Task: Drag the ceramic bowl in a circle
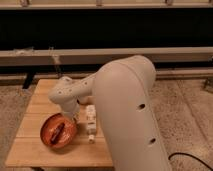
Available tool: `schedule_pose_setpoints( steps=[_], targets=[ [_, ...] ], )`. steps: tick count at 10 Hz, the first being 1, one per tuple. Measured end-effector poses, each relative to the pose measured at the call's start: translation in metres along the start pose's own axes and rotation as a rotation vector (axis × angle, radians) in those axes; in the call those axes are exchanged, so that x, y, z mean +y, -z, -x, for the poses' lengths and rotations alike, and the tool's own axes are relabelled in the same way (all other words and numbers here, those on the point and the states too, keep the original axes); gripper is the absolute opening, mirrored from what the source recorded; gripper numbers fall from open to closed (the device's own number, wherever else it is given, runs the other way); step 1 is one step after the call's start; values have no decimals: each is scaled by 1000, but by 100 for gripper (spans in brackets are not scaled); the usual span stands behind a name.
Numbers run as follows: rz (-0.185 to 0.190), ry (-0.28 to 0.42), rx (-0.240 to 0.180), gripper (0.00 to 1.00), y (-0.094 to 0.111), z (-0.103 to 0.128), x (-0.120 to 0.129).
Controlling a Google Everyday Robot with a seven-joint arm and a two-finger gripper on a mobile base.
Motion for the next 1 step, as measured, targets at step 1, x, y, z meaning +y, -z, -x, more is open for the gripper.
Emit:
schedule_pose_setpoints(
  steps=[1],
  targets=[
    [-3,-6,-11,0,2,7,-8]
  ],
)
